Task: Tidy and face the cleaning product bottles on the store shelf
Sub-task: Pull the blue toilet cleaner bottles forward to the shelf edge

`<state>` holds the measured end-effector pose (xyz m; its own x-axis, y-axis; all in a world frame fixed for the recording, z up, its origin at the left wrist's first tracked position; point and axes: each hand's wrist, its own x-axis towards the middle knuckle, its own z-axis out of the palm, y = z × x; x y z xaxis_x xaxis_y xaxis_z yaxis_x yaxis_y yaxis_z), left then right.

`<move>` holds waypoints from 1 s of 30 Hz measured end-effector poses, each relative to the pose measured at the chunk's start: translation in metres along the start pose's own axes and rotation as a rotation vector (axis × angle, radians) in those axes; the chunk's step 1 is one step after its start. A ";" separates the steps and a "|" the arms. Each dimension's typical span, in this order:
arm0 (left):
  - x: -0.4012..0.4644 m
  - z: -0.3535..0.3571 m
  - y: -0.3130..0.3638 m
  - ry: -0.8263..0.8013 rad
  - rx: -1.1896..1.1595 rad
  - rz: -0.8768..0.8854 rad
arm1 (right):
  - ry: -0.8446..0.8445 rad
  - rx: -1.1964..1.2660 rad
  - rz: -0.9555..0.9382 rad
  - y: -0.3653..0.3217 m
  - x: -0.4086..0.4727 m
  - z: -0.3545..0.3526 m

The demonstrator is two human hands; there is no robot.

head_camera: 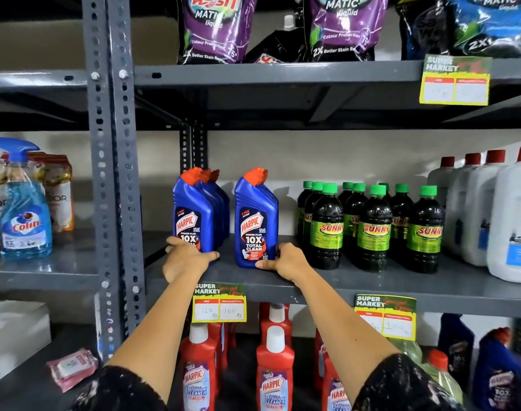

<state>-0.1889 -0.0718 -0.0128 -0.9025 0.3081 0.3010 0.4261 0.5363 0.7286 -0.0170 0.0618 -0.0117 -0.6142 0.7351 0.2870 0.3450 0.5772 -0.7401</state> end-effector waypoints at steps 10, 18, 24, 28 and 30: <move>0.013 -0.003 0.001 -0.081 -0.078 0.000 | -0.007 -0.083 -0.001 -0.003 -0.005 -0.002; 0.018 -0.002 0.002 -0.096 -0.114 -0.014 | -0.001 -0.077 0.019 -0.002 -0.004 -0.002; 0.022 0.000 0.001 -0.107 -0.154 -0.032 | -0.006 -0.073 0.024 -0.001 -0.001 -0.002; 0.022 0.000 0.002 -0.050 -0.211 0.024 | -0.015 -0.063 0.034 0.000 0.000 -0.001; 0.021 -0.001 0.003 -0.046 -0.234 0.045 | -0.012 -0.058 0.029 0.000 0.000 0.001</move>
<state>-0.2072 -0.0647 -0.0036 -0.8767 0.3656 0.3125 0.4351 0.3262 0.8392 -0.0176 0.0616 -0.0118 -0.6114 0.7480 0.2585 0.4033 0.5755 -0.7115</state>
